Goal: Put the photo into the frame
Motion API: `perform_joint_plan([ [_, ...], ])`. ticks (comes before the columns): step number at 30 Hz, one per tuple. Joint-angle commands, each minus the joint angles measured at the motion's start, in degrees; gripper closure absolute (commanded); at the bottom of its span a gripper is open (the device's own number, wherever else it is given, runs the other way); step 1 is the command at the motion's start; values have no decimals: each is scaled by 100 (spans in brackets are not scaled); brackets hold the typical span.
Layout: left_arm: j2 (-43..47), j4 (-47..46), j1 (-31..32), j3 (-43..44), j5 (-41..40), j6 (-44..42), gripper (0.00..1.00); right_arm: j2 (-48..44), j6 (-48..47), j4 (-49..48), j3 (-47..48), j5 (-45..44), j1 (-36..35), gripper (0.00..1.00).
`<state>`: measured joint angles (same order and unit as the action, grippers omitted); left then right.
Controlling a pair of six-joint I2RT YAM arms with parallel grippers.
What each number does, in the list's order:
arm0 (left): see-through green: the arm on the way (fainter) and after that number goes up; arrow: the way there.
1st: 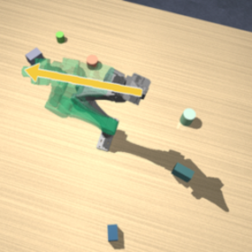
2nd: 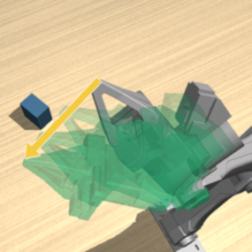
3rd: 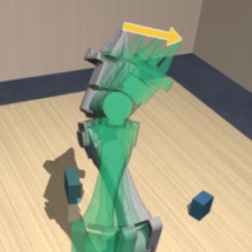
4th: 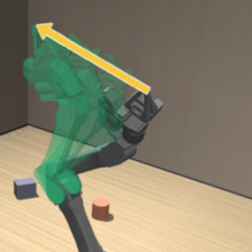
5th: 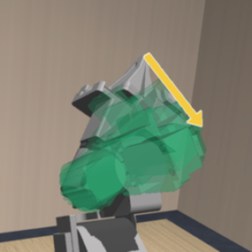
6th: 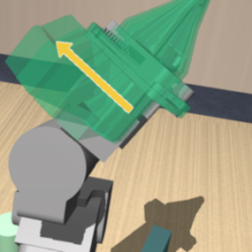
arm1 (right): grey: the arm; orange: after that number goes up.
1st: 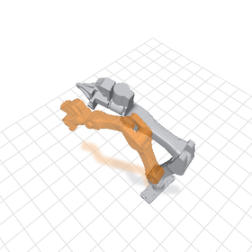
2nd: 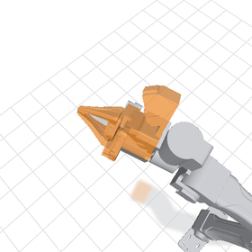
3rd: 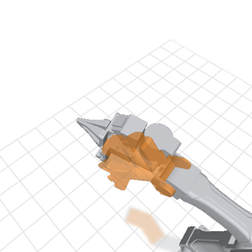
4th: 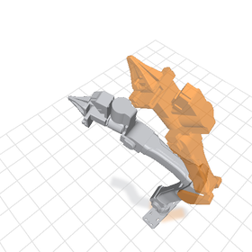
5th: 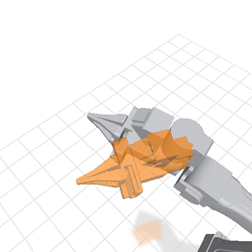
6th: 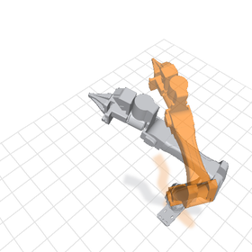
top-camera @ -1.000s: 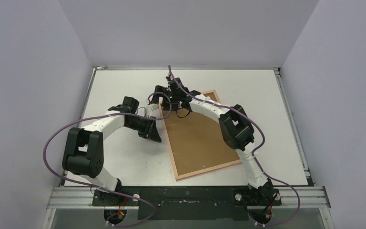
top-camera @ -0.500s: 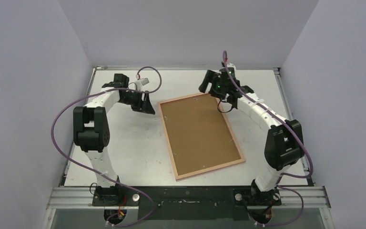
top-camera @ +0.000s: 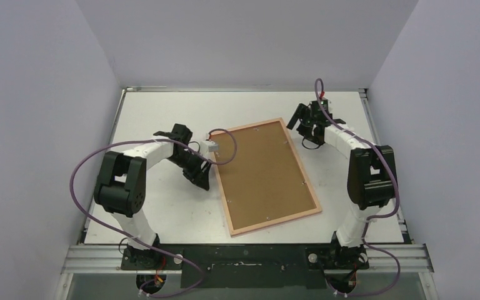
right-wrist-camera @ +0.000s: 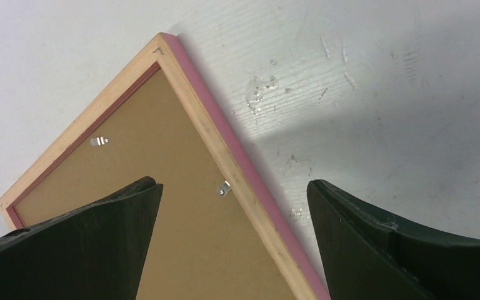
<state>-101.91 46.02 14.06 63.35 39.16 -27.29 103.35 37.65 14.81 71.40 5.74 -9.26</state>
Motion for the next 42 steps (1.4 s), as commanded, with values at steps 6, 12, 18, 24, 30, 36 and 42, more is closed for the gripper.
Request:
perform_joint_plan([
  [6, 321, -500, 542, -354, -476, -58, 49, 1172, 254, -685, 487, 1128, -71, 10],
  [12, 286, -612, 787, -452, -465, 58, 49, 1490, 296, -847, 883, 1426, -426, 10],
  [18, 250, -669, 1078, -501, -416, 175, 49, 2019, 252, -679, 1824, 1736, -1069, 10],
  [24, 270, -606, 1224, -422, -304, 226, 48, 2607, 230, -428, 2965, 1890, -1687, 10],
  [30, 451, 250, 1166, -54, 24, 51, 46, 2419, 120, -223, 3284, 1387, -1737, 10],
  [36, 806, 1914, -75, 774, 717, -701, 40, 1224, -130, -459, 2476, 809, -1509, 10],
  [42, 345, 2051, -1023, 1797, 409, -866, 42, 15, -225, -126, 1400, -80, -1838, 10],
])
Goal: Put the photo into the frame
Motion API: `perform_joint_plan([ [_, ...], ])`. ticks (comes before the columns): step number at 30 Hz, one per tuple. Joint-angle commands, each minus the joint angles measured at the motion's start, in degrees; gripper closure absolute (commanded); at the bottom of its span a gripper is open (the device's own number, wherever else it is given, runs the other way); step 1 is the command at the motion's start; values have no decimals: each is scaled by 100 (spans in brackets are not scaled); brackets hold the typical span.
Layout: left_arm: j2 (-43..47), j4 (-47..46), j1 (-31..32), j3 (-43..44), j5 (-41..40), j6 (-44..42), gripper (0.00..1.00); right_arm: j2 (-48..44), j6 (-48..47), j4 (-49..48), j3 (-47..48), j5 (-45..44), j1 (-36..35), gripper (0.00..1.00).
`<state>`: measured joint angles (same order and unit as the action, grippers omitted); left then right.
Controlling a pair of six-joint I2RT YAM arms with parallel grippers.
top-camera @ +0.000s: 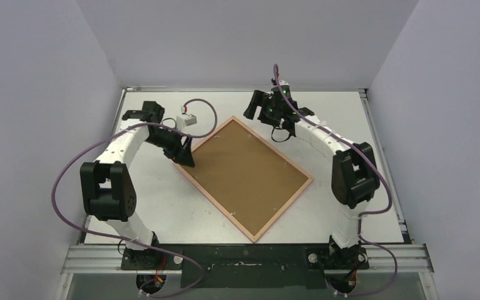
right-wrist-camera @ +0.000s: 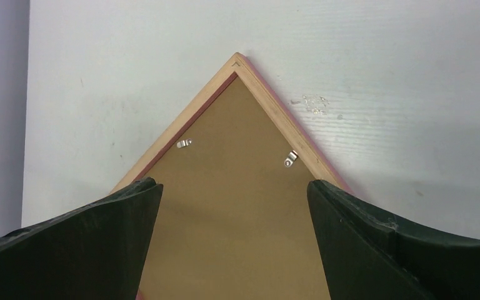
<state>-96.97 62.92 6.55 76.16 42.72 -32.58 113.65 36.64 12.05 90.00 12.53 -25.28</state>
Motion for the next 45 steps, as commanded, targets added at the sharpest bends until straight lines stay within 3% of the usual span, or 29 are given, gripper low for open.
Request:
perform_joint_plan([
  [1, -260, 264, -276, 600, -61, -285, 44, -1264, -58, 277, -711, -956, -313, 10],
  [8, -1036, -10, -222, 936, -41, -208, 54, -3501, 1004, 866, -3211, -1236, -1071, 10],
  [15, -1396, -88, 88, 1046, -349, -331, 55, -5023, 2309, 1022, -5056, -1093, -1758, 10],
  [25, -1610, -163, 245, 1080, -767, 86, 57, -5119, 2519, 1031, -5592, -1169, -2443, 10],
  [36, -1995, -17, 616, 1309, -1215, 315, 59, -5918, 2643, 1003, -6429, -970, -2500, 10],
  [41, -1967, 31, 591, 1287, -1364, 414, 61, -5912, 2394, 1047, -6311, -1137, -2500, 10],
  [45, -1725, 190, 318, 1470, -1166, 597, 61, -5858, 1758, 1020, -5689, -1235, -2500, 10],
])
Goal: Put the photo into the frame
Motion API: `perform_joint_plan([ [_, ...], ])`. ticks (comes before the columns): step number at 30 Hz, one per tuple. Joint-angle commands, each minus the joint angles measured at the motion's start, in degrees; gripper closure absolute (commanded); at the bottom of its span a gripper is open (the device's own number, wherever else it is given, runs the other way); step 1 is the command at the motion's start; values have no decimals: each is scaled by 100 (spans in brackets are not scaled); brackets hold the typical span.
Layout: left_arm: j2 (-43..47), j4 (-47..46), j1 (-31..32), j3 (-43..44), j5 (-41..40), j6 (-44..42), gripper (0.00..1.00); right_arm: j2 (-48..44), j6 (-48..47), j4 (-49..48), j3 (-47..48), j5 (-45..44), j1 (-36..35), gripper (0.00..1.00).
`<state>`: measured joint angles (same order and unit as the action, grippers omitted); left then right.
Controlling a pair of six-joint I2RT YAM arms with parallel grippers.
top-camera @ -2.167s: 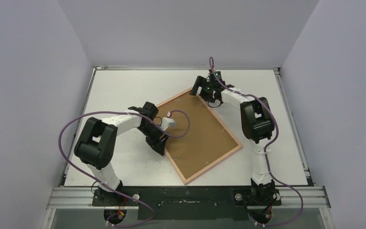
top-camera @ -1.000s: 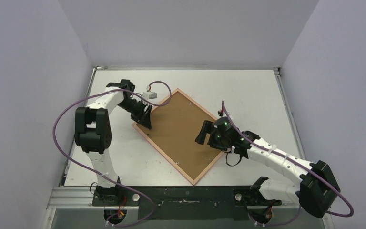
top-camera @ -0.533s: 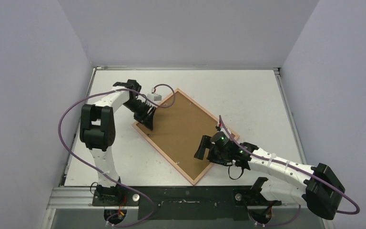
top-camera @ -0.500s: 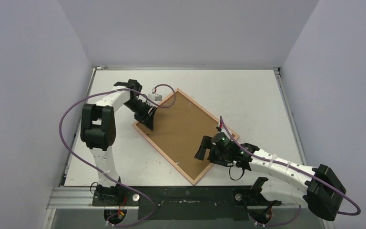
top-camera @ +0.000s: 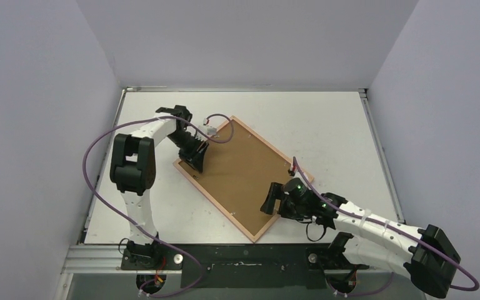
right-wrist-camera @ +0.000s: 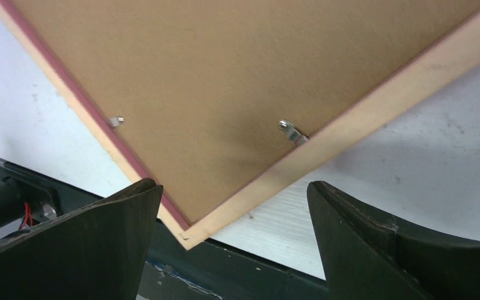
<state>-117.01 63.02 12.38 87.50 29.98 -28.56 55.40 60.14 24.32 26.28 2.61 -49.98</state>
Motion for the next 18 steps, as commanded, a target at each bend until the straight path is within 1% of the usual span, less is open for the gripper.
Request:
perform_joint_plan([
  [1, 362, 142, -382, 370, 138, 269, 58, 53, -763, -309, 816, -244, -23, 10],
  [3, 467, -39, -647, 446, 75, 359, 50, 351, -1054, -687, 1030, -239, -14, 10],
  [4, 472, -149, -774, 470, 1, 439, 48, 568, -1160, -849, 1138, -200, -10, 10],
  [8, 131, -415, -1156, 800, -297, 611, 43, 1509, -1586, -1582, 1624, 46, -12, 10],
  [10, -70, -472, -1206, 913, -348, 673, 44, 1972, -1873, -2069, 1886, 223, -12, 10],
  [12, -187, -534, -1211, 899, -368, 724, 46, 2524, -2253, -2537, 2262, 514, -12, 10],
  [15, -175, -685, -1209, 741, -411, 784, 52, 3315, -2872, -2772, 2959, 984, -12, 10],
  [18, -148, -836, -1210, 512, -390, 726, 57, 3958, -3342, -2904, 3610, 1276, -11, 10],
])
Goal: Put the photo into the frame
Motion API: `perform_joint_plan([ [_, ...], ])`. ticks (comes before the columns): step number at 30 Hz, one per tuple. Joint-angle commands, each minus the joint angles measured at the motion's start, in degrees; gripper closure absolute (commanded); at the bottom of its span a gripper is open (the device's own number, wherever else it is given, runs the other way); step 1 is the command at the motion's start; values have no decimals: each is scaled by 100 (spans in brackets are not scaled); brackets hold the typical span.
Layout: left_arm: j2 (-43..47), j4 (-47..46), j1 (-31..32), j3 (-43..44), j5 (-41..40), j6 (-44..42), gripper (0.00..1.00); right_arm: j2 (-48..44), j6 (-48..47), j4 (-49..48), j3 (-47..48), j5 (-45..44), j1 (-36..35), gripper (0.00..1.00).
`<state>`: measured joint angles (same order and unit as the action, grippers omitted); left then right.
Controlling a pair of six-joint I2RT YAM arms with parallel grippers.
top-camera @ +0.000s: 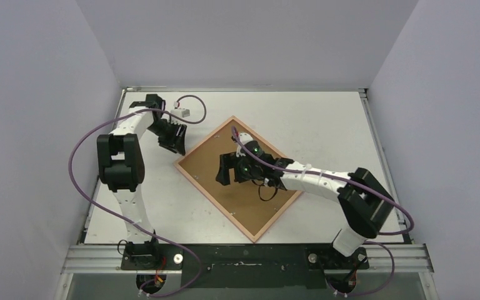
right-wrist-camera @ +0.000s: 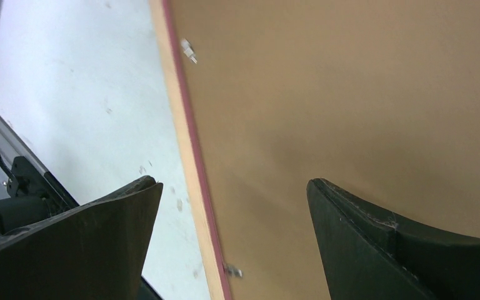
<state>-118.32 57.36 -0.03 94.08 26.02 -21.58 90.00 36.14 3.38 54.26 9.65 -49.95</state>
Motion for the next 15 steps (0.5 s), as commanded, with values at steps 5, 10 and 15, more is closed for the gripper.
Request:
perform_joint_plan([
  [5, -238, -102, 30, -119, 165, -18, 64, 1481, -1064, -1102, 1537, 1008, -20, 8],
  [10, -306, -81, 31, -241, 233, -123, 71, 2146, -1054, -1297, 2118, 1367, -81, 7],
  [15, -372, -101, 32, -342, 329, -149, 79, 2633, -1174, -1515, 2492, 1578, -177, 6],
])
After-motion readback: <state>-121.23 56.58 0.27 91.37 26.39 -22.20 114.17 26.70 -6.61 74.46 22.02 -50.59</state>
